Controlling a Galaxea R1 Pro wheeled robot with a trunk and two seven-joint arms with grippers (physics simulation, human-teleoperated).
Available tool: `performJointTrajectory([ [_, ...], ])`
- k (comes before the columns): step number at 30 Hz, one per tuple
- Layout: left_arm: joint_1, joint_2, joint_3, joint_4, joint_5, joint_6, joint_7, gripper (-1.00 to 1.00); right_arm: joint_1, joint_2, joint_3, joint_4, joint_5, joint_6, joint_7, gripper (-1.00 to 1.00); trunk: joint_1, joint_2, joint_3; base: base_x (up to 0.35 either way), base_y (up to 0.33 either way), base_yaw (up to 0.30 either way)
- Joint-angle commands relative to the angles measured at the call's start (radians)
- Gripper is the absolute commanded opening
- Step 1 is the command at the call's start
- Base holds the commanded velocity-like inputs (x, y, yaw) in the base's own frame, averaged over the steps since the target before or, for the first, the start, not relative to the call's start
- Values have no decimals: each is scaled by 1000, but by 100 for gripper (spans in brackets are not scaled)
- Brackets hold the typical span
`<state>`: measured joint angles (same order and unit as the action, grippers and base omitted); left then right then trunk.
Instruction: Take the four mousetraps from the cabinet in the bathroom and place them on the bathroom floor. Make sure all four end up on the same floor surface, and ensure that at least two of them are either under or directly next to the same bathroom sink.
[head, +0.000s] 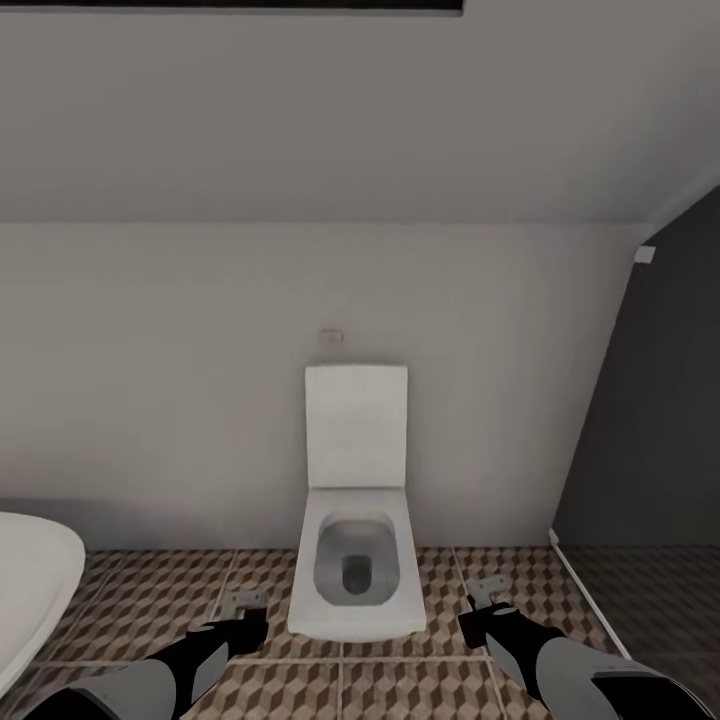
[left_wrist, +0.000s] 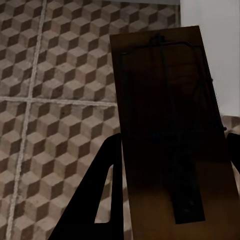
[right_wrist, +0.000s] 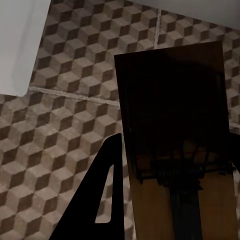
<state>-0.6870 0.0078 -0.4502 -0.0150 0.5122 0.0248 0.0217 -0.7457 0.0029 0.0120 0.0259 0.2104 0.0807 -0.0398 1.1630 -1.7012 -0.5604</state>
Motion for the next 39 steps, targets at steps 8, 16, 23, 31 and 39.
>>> performJointTrajectory([
  [8, 0, -1, -10, -2, 6, 1, 7, -100, -1, 2, 1, 2, 7, 2, -2, -100, 31, -57, -26, 0, 0, 0],
  [16, 0, -2, -10, -2, 6, 1, 7, -100, -1, 2, 1, 2, 7, 2, -1, -100, 61, -113, -51, 0, 0, 0],
  [23, 0, 0, -9, -2, 6, 1, 7, -100, -1, 2, 2, 2, 7, 2, -1, -100, 88, -162, -73, 0, 0, 0],
  [31, 0, 0, -9, 0, 7, 2, 9, -100, 11, 4, 1, 3, 6, -20, -12, -100, 119, -218, -98, 0, 0, 0],
  [39, 0, 0, -9, 5, 9, 3, 9, -100, 52, 30, 0, 3, 4, -50, -15, -100, 150, -274, -123, 0, 0, 0],
])
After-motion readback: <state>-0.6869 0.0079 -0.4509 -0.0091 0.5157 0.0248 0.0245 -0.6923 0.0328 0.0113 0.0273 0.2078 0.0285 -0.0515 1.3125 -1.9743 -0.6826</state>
